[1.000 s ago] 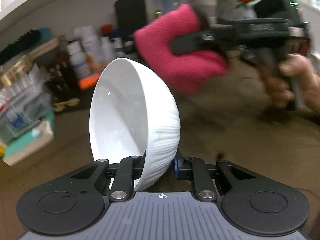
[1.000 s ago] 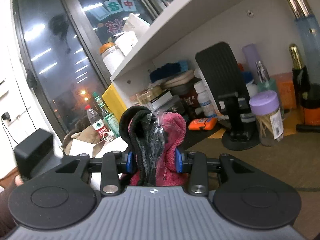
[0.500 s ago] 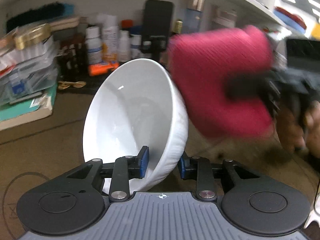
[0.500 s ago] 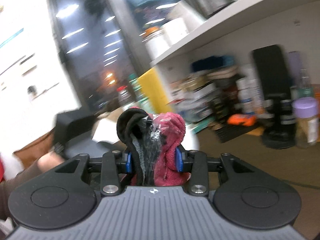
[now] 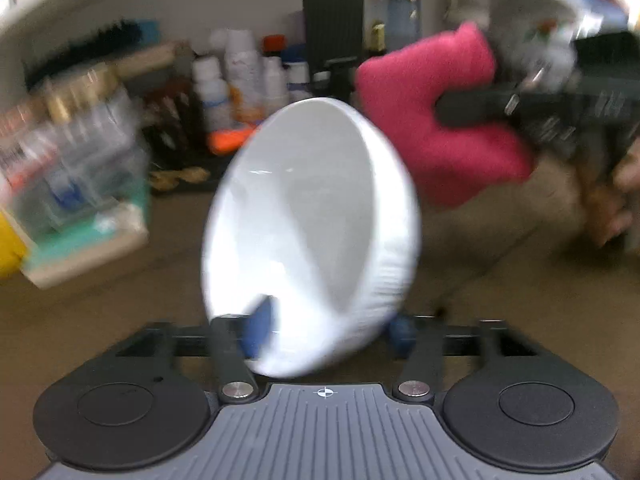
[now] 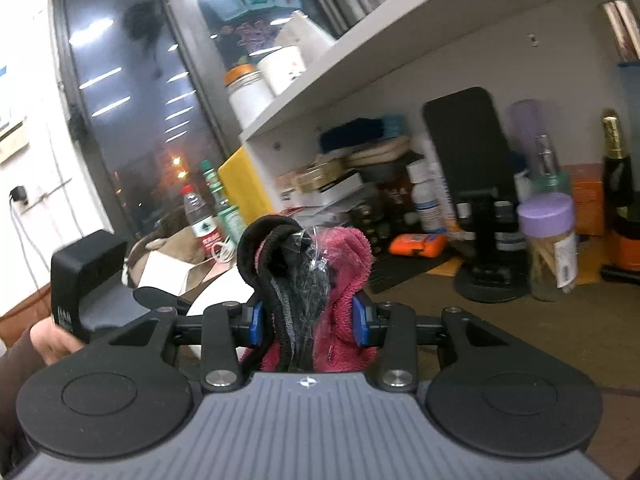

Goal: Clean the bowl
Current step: 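Keep wiping the bowl's outside with the towel while the left gripper tilts the bowl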

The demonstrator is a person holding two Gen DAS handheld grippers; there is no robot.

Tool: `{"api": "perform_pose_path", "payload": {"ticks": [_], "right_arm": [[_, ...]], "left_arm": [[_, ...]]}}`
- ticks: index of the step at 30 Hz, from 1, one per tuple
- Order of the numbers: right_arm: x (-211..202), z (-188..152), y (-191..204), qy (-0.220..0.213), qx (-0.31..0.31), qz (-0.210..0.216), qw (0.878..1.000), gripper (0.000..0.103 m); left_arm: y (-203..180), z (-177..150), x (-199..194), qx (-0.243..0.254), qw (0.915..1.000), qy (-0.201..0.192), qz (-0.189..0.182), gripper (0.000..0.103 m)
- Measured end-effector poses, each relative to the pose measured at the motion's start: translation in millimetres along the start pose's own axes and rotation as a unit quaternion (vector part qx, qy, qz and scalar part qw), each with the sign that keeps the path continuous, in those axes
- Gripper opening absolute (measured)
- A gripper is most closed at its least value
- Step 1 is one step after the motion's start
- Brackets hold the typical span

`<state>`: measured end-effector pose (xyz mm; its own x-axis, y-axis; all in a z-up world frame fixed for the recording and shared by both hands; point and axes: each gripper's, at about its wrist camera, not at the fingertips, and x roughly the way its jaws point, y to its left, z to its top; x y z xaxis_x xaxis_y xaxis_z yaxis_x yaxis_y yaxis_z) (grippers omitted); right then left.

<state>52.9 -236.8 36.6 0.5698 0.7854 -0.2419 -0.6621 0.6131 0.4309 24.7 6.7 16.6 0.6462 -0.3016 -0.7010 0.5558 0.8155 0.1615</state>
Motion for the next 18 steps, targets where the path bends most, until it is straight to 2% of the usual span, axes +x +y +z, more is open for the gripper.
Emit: {"api": "perform_pose_path", "payload": {"ticks": [2,4,5,6,8,11,14,18], "right_arm": [[1,0,-2,-0.001,0.004,-0.002,1.000,0.042],[0,-1,-4,-0.002,0.005,-0.007,1.000,0.042],[-1,-1,-5,-0.003,0.006,-0.007,1.000,0.042],[-2,-2,-7,-0.005,0.009,-0.008,1.000,0.042],[-2,0,-9,-0.007,0.012,-0.008,1.000,0.042],[-4,1,-7,-0.009,0.011,-0.004,1.000,0.042],[-6,3,-3,-0.007,0.000,-0.003,1.000,0.042],[-3,1,7,0.011,-0.014,0.013,1.000,0.042]], "left_arm": [[-3,1,5,0.024,0.9996,-0.001,0.012,0.078],[-8,6,8,0.033,0.9995,-0.002,0.003,0.046],[-13,8,7,0.041,0.9991,-0.003,0.002,0.026],[-21,9,6,0.056,0.9983,-0.004,0.013,0.020],[-29,12,3,0.064,0.9978,-0.001,0.019,0.018],[-28,14,-7,0.032,0.9991,0.001,-0.028,0.018],[-35,10,-22,0.005,0.9968,-0.008,-0.080,0.018],[-42,9,-28,-0.009,0.9943,-0.012,-0.105,0.018]]}}
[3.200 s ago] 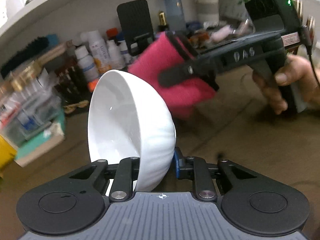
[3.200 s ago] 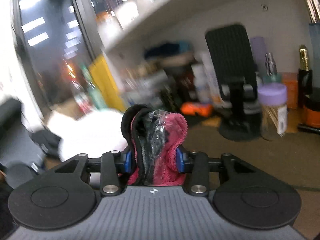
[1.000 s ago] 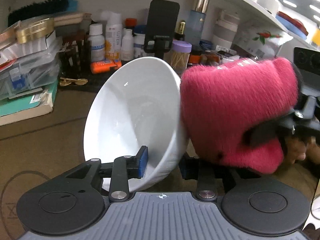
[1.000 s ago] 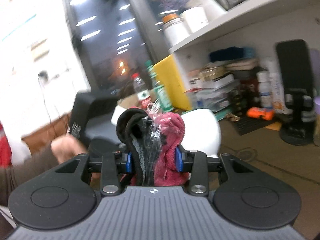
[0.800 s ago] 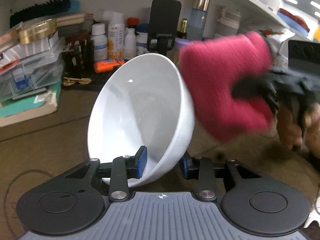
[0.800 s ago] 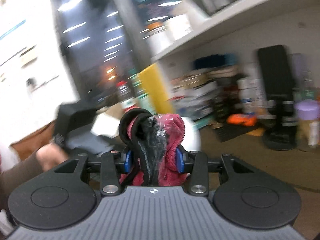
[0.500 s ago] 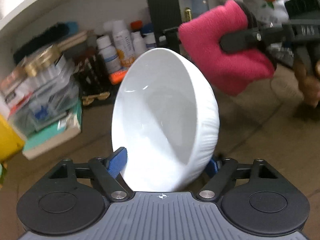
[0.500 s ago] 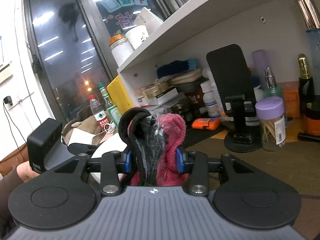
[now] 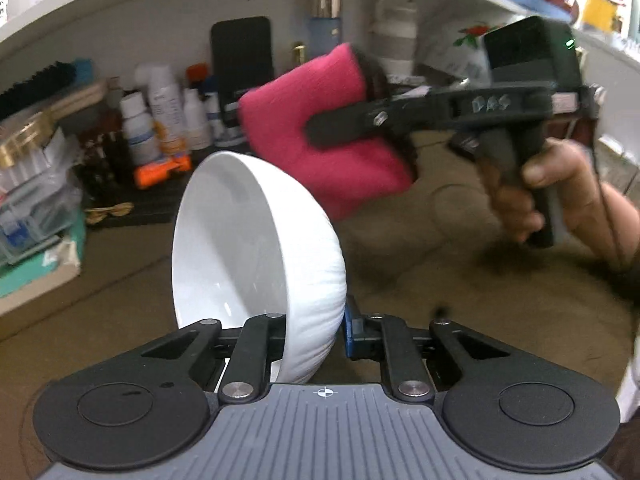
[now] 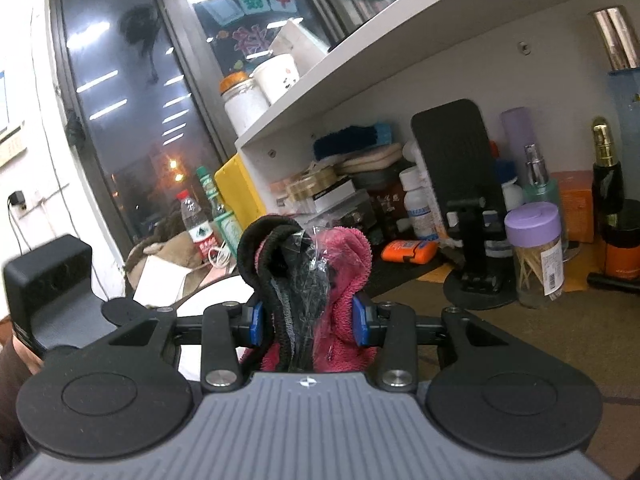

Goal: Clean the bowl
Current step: 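Keep wiping the bowl's outside with the towel while the left gripper tilts the bowl, then rub the pink towel over the bowl's outer wall with the right gripper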

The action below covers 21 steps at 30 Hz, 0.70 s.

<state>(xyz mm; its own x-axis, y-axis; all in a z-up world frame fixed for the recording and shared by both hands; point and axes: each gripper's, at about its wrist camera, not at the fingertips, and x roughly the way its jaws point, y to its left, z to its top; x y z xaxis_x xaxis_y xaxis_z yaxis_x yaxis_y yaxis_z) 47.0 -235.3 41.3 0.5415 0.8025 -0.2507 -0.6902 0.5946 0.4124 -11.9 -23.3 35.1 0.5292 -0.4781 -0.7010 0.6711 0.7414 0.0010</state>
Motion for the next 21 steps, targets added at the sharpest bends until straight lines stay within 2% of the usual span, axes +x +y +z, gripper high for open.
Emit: {"api": "perform_pose_path", "payload": {"ticks": [10,13,16,18,20,21], "right_arm": [[13,-13,59,0.046,-0.063,0.101,0.992,0.046],[14,-14,64,0.043,-0.081,0.094,0.991,0.044],[11,-9,46,0.021,-0.057,0.067,0.996,0.044],[9,-2,29,0.002,-0.036,0.028,0.999,0.041],[12,0,13,-0.004,-0.016,0.005,1.000,0.041],[14,1,5,-0.006,-0.006,-0.005,1.000,0.041]], "left_arm": [[35,0,4,-0.047,0.9985,0.010,0.025,0.023],[36,-4,1,-0.043,0.9988,0.012,0.022,0.023],[40,-5,-1,-0.050,0.9987,0.008,0.009,0.021],[42,-5,-2,-0.048,0.9988,0.008,0.005,0.021],[42,-4,0,-0.044,0.9990,0.007,0.005,0.023],[41,-3,1,-0.041,0.9991,0.007,0.006,0.028]]}}
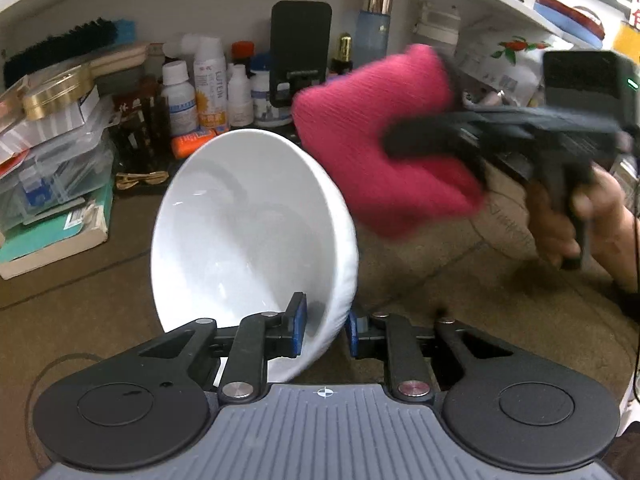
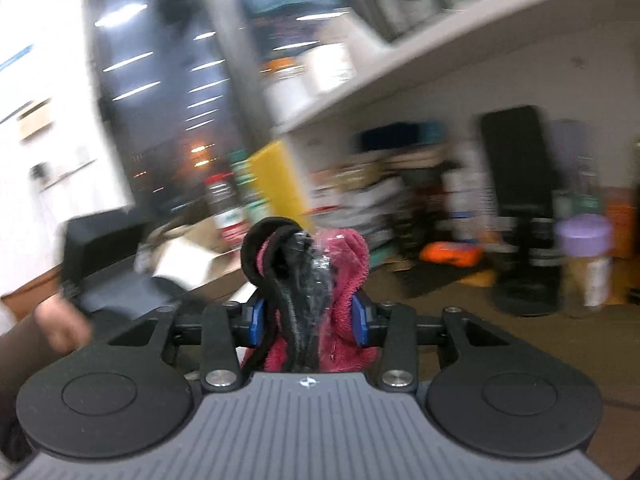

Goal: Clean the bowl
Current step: 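Rub the pink towel over the bowl's outer wall with the right gripper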

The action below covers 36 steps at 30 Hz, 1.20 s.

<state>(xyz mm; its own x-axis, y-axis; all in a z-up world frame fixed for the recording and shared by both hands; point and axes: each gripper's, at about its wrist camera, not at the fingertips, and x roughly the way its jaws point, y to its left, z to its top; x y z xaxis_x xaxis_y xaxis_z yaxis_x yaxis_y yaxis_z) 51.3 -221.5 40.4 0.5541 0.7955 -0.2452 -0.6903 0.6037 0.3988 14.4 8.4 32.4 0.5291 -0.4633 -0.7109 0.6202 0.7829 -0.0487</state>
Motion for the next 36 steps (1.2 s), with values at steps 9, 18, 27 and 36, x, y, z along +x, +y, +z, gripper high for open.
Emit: {"api": "perform_pose_path", "payload": {"ticks": [9,18,27,36], "right_arm": [[-3,-2,-33,-0.011,0.046,-0.032,0.998,0.042],[-13,3,-20,-0.013,0.029,-0.005,0.999,0.043],[-8,-1,16,0.033,-0.010,0.062,0.997,0.045],[-7,-8,47,0.027,-0.046,0.075,0.996,0.039]], "left_arm": [[1,-5,26,0.074,0.9900,-0.001,0.120,0.062],[-16,4,10,0.057,0.9969,0.009,0.053,0.019],[-25,4,1,0.037,0.9988,0.000,0.033,0.021],[-12,6,0,0.021,0.9985,0.003,0.050,0.020]]}}
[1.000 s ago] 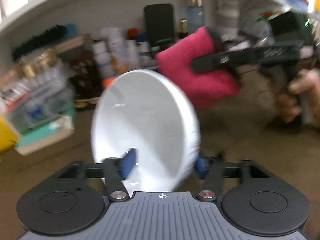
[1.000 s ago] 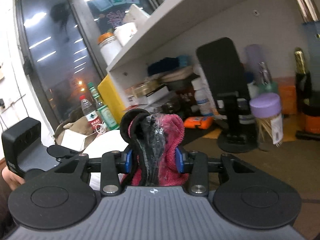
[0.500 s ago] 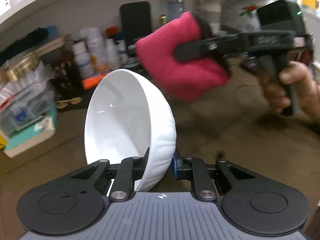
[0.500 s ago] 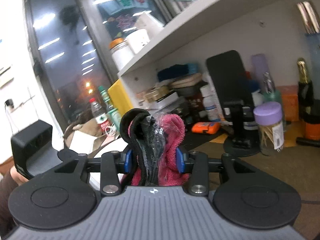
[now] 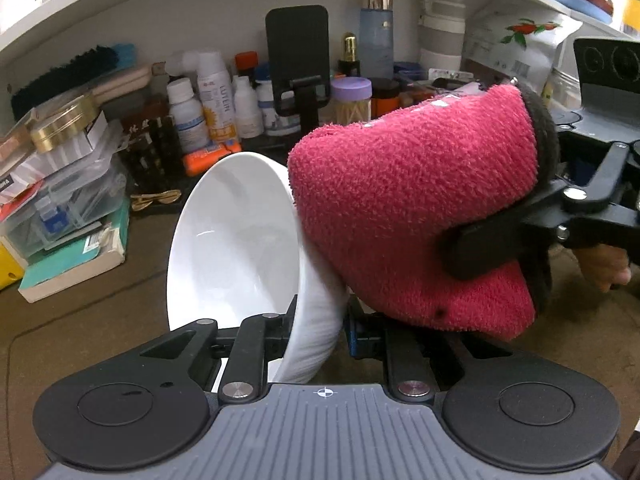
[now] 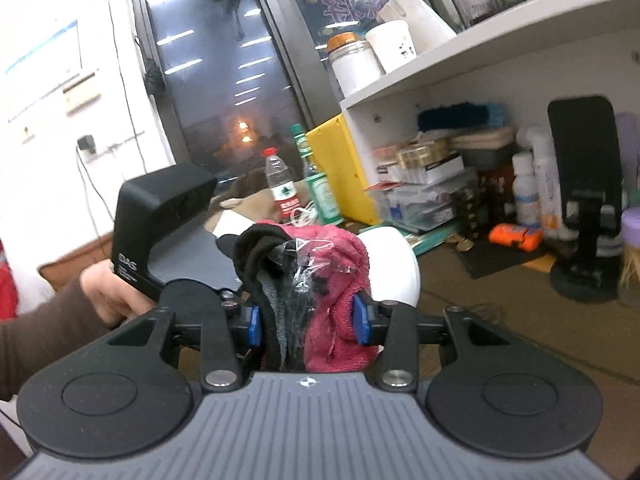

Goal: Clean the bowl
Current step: 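Rub the pink towel over the bowl's outer wall with the right gripper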

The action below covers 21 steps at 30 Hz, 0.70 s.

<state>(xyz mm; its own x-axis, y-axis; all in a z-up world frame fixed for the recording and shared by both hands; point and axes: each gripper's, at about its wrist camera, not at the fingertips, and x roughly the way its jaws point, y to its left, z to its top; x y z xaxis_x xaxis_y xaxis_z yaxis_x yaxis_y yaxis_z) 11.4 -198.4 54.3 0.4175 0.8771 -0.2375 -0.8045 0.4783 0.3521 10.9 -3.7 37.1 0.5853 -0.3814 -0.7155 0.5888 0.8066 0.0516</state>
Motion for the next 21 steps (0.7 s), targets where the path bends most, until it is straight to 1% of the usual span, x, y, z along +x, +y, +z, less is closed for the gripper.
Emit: {"api": "perform_pose_path", "payload": {"ticks": [2,6,10,13,14,17,21], "right_arm": [[-3,1,-5,-0.008,0.006,-0.015,1.000,0.038],[-1,0,-30,-0.005,0.031,-0.081,0.996,0.038],[5,-1,-49,0.004,0.050,-0.114,0.992,0.038],[9,-1,-54,0.007,0.056,-0.107,0.993,0.038],[11,-2,-50,0.015,0.052,-0.089,0.995,0.038],[11,-7,-37,0.026,0.040,-0.077,0.996,0.039],[0,-8,-31,0.025,0.052,-0.052,0.997,0.039]], "left_arm": [[0,-1,0,-0.001,1.0000,0.001,0.004,0.020],[-1,-1,2,-0.004,1.0000,0.002,0.007,0.021],[-4,-2,4,0.004,0.9999,0.005,0.008,0.025],[-4,-4,5,0.003,1.0000,0.004,0.008,0.027],[-4,-4,5,0.002,1.0000,0.004,0.007,0.028],[-5,-4,6,0.005,0.9999,0.006,0.010,0.030],[-5,-4,7,0.006,0.9999,0.007,0.011,0.032]]}}
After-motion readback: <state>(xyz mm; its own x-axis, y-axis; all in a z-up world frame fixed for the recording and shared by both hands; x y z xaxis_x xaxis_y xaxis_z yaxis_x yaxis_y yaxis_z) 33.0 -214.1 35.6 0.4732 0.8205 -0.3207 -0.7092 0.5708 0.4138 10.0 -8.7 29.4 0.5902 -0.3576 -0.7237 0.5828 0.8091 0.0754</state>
